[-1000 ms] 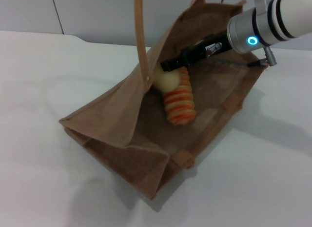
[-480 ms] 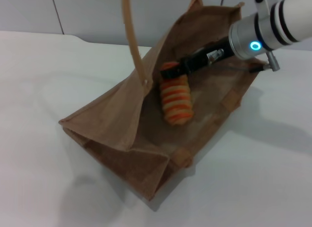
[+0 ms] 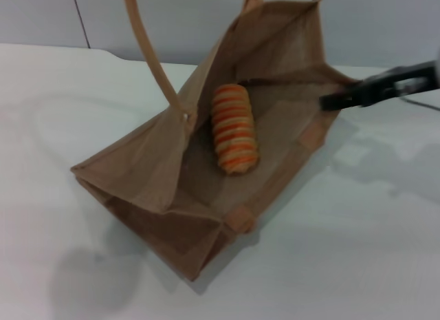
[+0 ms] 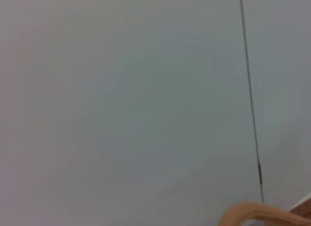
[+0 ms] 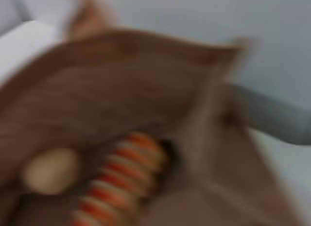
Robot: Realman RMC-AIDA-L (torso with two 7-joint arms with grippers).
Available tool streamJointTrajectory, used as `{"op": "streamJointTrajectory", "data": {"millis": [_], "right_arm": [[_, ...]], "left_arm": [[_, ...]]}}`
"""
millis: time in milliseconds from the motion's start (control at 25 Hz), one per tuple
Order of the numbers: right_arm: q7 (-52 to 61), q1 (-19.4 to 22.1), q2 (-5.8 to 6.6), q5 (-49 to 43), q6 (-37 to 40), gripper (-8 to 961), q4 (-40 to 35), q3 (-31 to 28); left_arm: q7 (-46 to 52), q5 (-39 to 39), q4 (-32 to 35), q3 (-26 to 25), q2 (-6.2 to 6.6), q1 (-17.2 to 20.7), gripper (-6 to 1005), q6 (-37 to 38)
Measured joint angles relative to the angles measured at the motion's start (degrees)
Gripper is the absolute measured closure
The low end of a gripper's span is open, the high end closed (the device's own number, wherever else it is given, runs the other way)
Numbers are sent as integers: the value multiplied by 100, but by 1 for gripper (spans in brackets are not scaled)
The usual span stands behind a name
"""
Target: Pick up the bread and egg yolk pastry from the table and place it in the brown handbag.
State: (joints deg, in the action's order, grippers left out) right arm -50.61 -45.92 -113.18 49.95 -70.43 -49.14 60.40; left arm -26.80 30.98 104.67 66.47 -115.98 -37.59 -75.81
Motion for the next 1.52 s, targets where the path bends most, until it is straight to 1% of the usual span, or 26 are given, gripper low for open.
{"op": "streamJointTrajectory", "data": {"millis": [160, 240, 360, 440, 640, 760, 800, 880, 920, 1000, 1080, 1120, 1240, 1400, 1520], "right_arm": [[26, 70, -73, -738, 13, 151, -85, -789], [4, 42, -153, -1090, 85, 151, -84, -1087], [-3, 11, -200, -1238, 180, 151, -57, -1136], [-5, -30, -239, -1311, 273, 152, -13, -1125], [-7, -63, -244, -1299, 304, 152, 23, -1111], [-8, -122, -252, -1301, 340, 153, 147, -1110], [-16, -128, -252, -1301, 359, 153, 169, -1114], [-91, -136, -257, -1264, 433, 153, 205, -1140], [-156, -125, -265, -1209, 491, 153, 210, -1148], [-362, -50, -286, -988, 664, 154, 213, -1149], [-680, 89, -310, -565, 862, 154, 212, -1131], [-878, 179, -317, -274, 960, 154, 210, -1124], [-1696, 528, -338, 765, 1249, 154, 219, -1114], [-2903, 798, -375, 2079, 1509, 155, 399, -1101], [-4079, 944, -386, 3129, 1583, 155, 763, -1097]], "left_arm": [[-228, 299, -75, -12, -8, 20, 859, 16], [-334, 577, -203, -47, -4, 20, 858, 52], [-453, 1141, -550, -192, -6, -8, 858, 125], [-622, 1680, -859, -285, 18, -27, 818, 134], [-1293, 2965, -1605, -600, 62, -44, 717, 35], [-1764, 3896, -2214, -837, 177, -55, 656, -171], [-1862, 4074, -2336, -876, 210, -59, 636, -217], [-2217, 4596, -2729, -1008, 302, -44, 542, -330], [-2357, 4686, -2831, -1071, 304, -8, 495, -313], [-2705, 4752, -2974, -1248, 255, 109, 401, -231], [-3129, 4739, -3014, -1454, 146, 258, 310, -150], [-3391, 4736, -3023, -1548, 67, 347, 265, -91], [-3976, 4785, -3027, -1571, -34, 576, 264, 230], [-4475, 4887, -3137, -1488, -45, 833, 262, 583], [-4999, 5075, -3539, -1487, -53, 897, 262, 693]]}}
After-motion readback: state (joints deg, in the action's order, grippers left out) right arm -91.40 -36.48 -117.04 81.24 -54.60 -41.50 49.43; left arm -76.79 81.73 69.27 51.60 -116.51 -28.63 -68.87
